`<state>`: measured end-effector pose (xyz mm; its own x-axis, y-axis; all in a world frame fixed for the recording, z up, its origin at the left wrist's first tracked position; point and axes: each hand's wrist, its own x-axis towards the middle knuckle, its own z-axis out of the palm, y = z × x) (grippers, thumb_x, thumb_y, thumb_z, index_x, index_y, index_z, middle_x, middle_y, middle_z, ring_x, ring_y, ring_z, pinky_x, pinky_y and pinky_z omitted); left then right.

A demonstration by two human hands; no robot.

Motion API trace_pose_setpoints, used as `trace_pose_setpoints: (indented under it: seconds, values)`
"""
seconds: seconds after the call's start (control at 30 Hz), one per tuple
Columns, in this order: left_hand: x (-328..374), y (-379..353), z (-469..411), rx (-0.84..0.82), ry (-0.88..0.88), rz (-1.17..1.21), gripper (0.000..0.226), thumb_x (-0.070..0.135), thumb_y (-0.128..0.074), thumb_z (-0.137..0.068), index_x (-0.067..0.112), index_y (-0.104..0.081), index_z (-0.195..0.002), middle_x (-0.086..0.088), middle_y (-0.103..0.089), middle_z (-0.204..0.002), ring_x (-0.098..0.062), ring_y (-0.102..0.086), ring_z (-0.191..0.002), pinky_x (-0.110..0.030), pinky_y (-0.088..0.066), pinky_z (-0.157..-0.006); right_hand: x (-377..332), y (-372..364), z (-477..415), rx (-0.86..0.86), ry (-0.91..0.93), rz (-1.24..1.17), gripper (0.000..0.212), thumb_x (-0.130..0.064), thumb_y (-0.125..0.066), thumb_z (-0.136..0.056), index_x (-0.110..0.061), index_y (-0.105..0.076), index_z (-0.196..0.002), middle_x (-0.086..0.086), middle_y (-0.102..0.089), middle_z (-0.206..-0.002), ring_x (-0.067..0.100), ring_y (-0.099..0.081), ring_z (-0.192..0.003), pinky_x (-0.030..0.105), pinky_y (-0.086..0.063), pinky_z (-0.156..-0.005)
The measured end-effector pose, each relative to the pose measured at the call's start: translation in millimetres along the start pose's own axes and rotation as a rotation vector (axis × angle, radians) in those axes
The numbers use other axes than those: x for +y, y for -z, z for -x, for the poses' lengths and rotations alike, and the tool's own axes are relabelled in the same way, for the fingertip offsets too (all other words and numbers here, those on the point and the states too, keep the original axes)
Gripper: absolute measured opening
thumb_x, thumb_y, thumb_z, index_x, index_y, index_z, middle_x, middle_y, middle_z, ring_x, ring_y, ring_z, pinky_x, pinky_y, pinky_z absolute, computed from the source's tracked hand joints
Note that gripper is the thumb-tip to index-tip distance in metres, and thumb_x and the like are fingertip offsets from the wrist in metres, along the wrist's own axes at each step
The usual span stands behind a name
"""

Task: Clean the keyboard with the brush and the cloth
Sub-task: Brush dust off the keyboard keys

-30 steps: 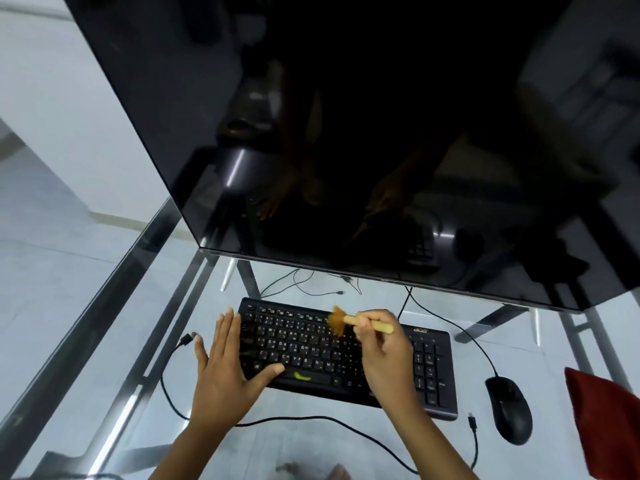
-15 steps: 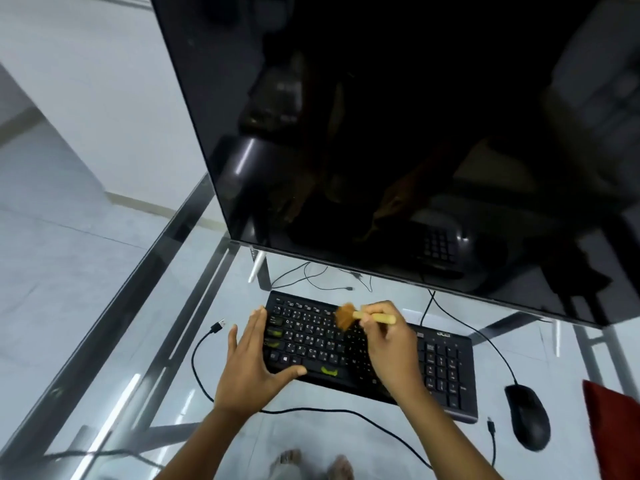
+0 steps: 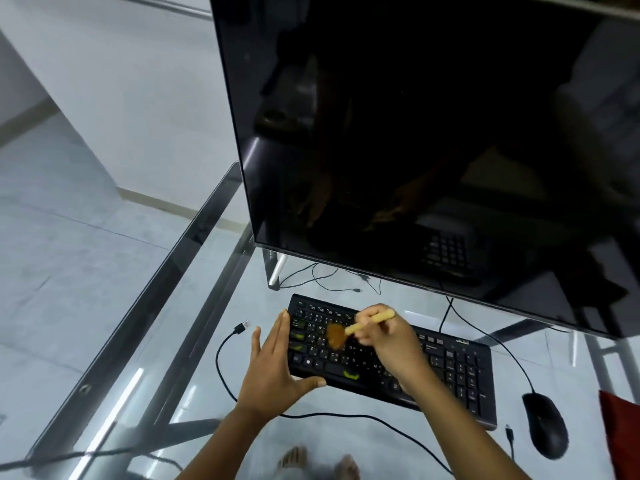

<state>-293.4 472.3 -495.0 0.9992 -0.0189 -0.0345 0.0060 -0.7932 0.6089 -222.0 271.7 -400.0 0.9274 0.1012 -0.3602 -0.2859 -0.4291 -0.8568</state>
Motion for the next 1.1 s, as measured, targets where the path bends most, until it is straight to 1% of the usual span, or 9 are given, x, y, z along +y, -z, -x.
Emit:
trace_pose_setpoints:
  seconds: [0.07, 0.2, 0.3, 0.43, 0.57, 0.7, 0.83, 0.97, 1.1]
  values:
    - [0, -1, 0, 0.005, 0.0, -0.012, 0.126, 0.088, -0.052, -0.065, 0.021, 0.013, -0.151, 0.002, -0.006, -0.161, -0.007, -0.004, -0.147, -0.047, 0.003, -0.119, 1, 3, 0, 0.166, 0.054, -0.057, 0.012, -0.02, -0.053, -0.098, -0.019, -0.063, -0.091, 0.0, -0.073, -0.083, 0.012, -0.07, -0.079, 0.013, -0.053, -0.068]
    - [-1, -1, 0, 0.0, -0.005, -0.037, 0.127, 0.087, -0.051, -0.066, 0.014, 0.007, -0.152, 0.0, -0.005, -0.161, -0.008, -0.002, -0.147, -0.043, 0.009, -0.119, -5, -4, 4, -0.1, 0.044, 0.094, 0.013, -0.019, -0.053, -0.098, -0.017, -0.065, -0.093, 0.0, -0.074, -0.085, 0.015, -0.071, -0.08, 0.027, -0.058, -0.075]
    - [-1, -2, 0, 0.008, -0.016, -0.03, 0.126, 0.087, -0.052, -0.067, 0.012, 0.005, -0.152, 0.0, -0.004, -0.161, -0.006, 0.0, -0.147, -0.041, 0.011, -0.119, -5, -2, -4, 0.234, 0.183, 0.187, 0.013, -0.018, -0.053, -0.096, -0.022, -0.063, -0.089, -0.011, -0.069, -0.081, 0.004, -0.065, -0.07, 0.013, -0.047, -0.061]
    - [-1, -2, 1, -0.001, -0.008, -0.017, 0.126, 0.086, -0.053, -0.066, 0.013, 0.004, -0.153, 0.001, -0.005, -0.161, -0.006, 0.0, -0.147, -0.041, 0.01, -0.119, -8, -16, -12, 0.026, 0.086, 0.117, 0.011, -0.021, -0.054, -0.097, -0.02, -0.064, -0.093, -0.004, -0.073, -0.086, 0.006, -0.069, -0.075, 0.022, -0.057, -0.076]
    - [-1, -2, 2, 0.025, -0.006, 0.023, 0.124, 0.084, -0.056, -0.066, 0.016, 0.003, -0.152, -0.001, -0.013, -0.16, -0.007, -0.007, -0.147, -0.039, 0.01, -0.119, -21, -27, -15, 0.304, 0.293, 0.256, 0.014, -0.019, -0.056, -0.096, -0.026, -0.066, -0.087, -0.008, -0.067, -0.092, 0.002, -0.061, -0.077, 0.01, -0.045, -0.068]
    - [1, 0, 1, 0.039, 0.009, 0.053, 0.123, 0.081, -0.059, -0.066, 0.021, 0.007, -0.151, 0.0, -0.024, -0.157, -0.008, -0.016, -0.145, -0.038, 0.011, -0.119, -29, -56, -16, -0.015, 0.175, 0.098, 0.013, -0.025, -0.056, -0.096, -0.029, -0.067, -0.091, -0.008, -0.073, -0.088, 0.005, -0.068, -0.079, 0.022, -0.054, -0.076]
    - [1, -1, 1, 0.054, 0.004, 0.071, 0.123, 0.082, -0.058, -0.066, 0.022, 0.007, -0.151, -0.001, -0.026, -0.157, -0.008, -0.018, -0.145, -0.038, 0.011, -0.119, -28, -60, -21, 0.195, 0.324, 0.202, 0.015, -0.017, -0.056, -0.095, -0.022, -0.07, -0.095, -0.008, -0.066, -0.098, 0.002, -0.063, -0.085, 0.014, -0.049, -0.079]
    - [0, -1, 2, 0.059, 0.007, 0.069, 0.122, 0.082, -0.058, -0.067, 0.022, 0.006, -0.151, -0.003, -0.027, -0.156, -0.009, -0.019, -0.145, -0.037, 0.01, -0.119, -26, -58, -16, -0.015, 0.196, 0.14, 0.014, -0.023, -0.054, -0.096, -0.025, -0.067, -0.096, -0.01, -0.071, -0.085, 0.01, -0.068, -0.077, 0.022, -0.056, -0.077]
    - [0, -2, 1, 0.067, 0.003, 0.09, 0.123, 0.08, -0.061, -0.066, 0.022, 0.006, -0.152, -0.003, -0.027, -0.156, -0.009, -0.02, -0.145, -0.038, 0.01, -0.119, -16, -35, -10, 0.307, 0.257, 0.183, 0.013, -0.019, -0.053, -0.097, -0.022, -0.065, -0.093, -0.011, -0.068, -0.09, 0.0, -0.064, -0.081, 0.016, -0.051, -0.076]
